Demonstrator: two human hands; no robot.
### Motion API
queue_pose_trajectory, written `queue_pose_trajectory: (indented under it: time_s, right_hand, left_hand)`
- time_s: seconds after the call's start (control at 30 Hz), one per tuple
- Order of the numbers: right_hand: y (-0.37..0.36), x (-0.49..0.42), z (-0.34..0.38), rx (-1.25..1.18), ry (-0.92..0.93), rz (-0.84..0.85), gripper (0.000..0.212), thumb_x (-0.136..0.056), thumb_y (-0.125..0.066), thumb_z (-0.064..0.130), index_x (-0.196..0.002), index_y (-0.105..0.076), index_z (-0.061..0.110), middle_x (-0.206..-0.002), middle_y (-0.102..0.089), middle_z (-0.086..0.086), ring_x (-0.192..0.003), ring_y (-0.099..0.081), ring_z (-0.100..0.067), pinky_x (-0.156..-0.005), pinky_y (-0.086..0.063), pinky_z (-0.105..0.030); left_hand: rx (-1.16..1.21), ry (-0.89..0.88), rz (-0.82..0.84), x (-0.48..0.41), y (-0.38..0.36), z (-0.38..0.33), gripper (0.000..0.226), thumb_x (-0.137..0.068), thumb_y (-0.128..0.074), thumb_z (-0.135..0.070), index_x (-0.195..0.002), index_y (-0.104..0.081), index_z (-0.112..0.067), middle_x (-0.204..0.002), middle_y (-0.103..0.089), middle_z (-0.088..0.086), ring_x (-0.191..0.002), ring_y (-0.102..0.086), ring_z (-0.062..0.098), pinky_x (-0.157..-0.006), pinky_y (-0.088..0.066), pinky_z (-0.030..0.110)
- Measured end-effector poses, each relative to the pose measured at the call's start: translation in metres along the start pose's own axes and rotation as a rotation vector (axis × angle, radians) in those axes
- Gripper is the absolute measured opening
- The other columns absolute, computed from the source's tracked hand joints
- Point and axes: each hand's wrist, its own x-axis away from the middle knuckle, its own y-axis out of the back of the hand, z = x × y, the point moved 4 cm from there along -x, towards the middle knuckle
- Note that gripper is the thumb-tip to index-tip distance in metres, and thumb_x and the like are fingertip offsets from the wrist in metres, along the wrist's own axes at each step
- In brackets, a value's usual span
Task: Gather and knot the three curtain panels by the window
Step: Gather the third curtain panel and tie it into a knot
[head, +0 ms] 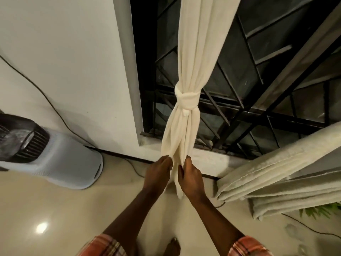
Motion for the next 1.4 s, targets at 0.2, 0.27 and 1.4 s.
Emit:
queue_pose_trajectory:
  time_s: [0.2,0.27,1.4]
  right_hand:
    - [-0.016,-0.007,-0.014,-0.023,-0.060,-0.104,0.032,-0.096,-0.054,0.024,-0.126,-0.047,0.012,-0.105,-0.067,-0.003,-0.091,-0.066,-0.018,-0.074,-0.047,-0.019]
    - [-0.025,-0.016,-0.019,-0.070,-0.048,-0.181,0.030,-0.096,-0.055,0.022,-0.124,-0.049,0.012,-0.104,-0.067,-0.002,-0.091,-0.066,-0.015,-0.074,-0.049,-0.019]
    - [-0.144,-0.037,-0.120,0.033,0.465,-0.646,0.023,-0.094,-0.053,0.032,-0.111,-0.060,0.017,-0.108,-0.063,0.001,-0.097,-0.063,-0.016,-0.081,-0.055,-0.027]
  left_hand:
    - [0.230,0.207,-0.093,0.001,-0.022,0.022,0.007,-0.092,-0.056,-0.011,-0.093,-0.053,-0.017,-0.088,-0.055,-0.010,-0.077,-0.056,0.009,-0.067,-0.041,0.011]
    - [0.332,0.226,-0.118,-0.006,-0.036,0.030,0.018,-0.092,-0.057,-0.011,-0.100,-0.046,-0.023,-0.099,-0.053,-0.011,-0.090,-0.057,0.008,-0.075,-0.042,0.008]
    - [0.481,-0.308,-0.475,0.012,-0.222,0.122,0.095,-0.080,-0.068,-0.051,-0.142,0.004,-0.051,-0.148,-0.029,-0.016,-0.127,-0.040,0.002,-0.101,-0.041,0.029]
